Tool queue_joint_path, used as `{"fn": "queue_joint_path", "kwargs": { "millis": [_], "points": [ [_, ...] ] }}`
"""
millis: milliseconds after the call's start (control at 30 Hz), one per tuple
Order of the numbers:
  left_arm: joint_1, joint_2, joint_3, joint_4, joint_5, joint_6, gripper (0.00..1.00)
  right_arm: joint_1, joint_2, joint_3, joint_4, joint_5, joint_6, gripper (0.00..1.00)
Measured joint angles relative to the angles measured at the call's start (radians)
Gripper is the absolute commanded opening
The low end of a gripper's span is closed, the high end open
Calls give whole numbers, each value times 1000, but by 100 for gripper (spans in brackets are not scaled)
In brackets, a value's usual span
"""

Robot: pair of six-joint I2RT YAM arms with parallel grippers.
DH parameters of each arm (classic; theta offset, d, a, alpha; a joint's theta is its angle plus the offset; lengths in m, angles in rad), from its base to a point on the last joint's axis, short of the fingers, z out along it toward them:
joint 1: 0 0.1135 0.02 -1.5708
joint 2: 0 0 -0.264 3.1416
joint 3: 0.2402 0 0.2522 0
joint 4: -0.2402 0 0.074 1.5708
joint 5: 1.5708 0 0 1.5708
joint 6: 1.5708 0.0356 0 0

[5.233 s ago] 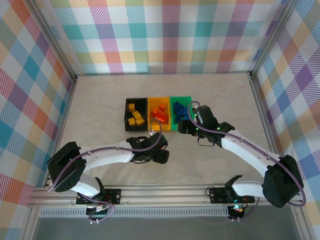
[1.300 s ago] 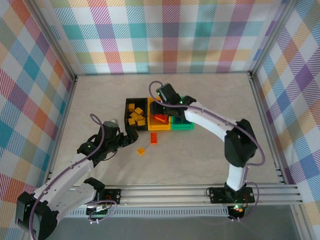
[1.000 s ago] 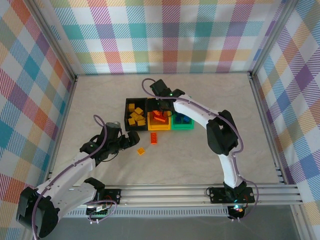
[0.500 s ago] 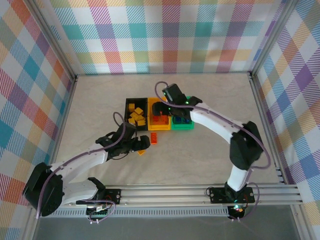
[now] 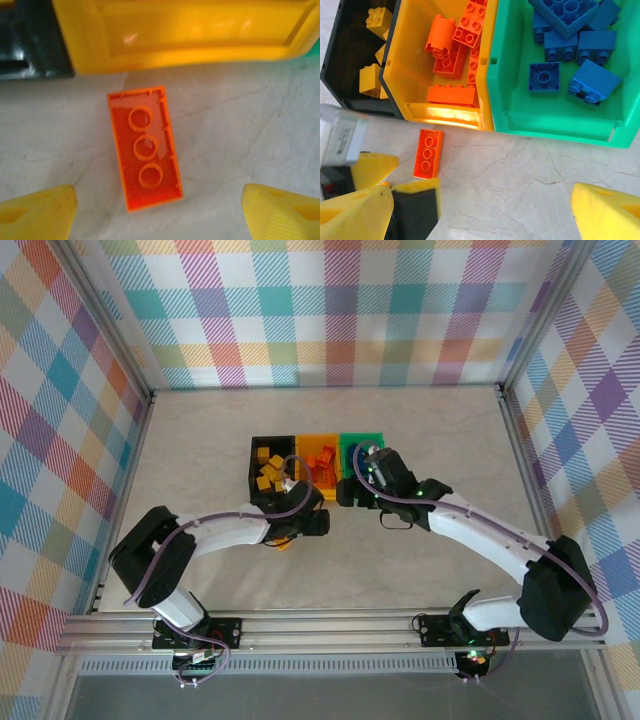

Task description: Sort the legos into containers by color

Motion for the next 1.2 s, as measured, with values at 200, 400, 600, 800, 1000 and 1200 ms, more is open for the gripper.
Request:
{"fn": "queue_joint_path", "kwargs": {
  "millis": [200, 400, 600, 800, 1000, 1200],
  "points": [
    [-2, 40, 37, 1, -54, 22, 76, -6, -66, -35, 10, 10, 3, 92],
    [-4, 134, 105, -24, -92, 40, 62, -8, -106, -50, 12, 17, 3, 92],
    [-26, 172, 111, -69, -130, 53, 48, -22, -172, -59, 16, 19, 3, 92],
    [-47, 174, 117, -70, -144, 59, 33, -32, -185, -68, 16, 19, 4, 92],
    [-71, 106, 101, -101, -136, 54, 31, -34, -204, -76, 16, 20, 6, 92],
    [-80, -71, 135, -148, -127, 51, 32, -46, -238, -99, 16, 24, 11, 93]
  ]
}}
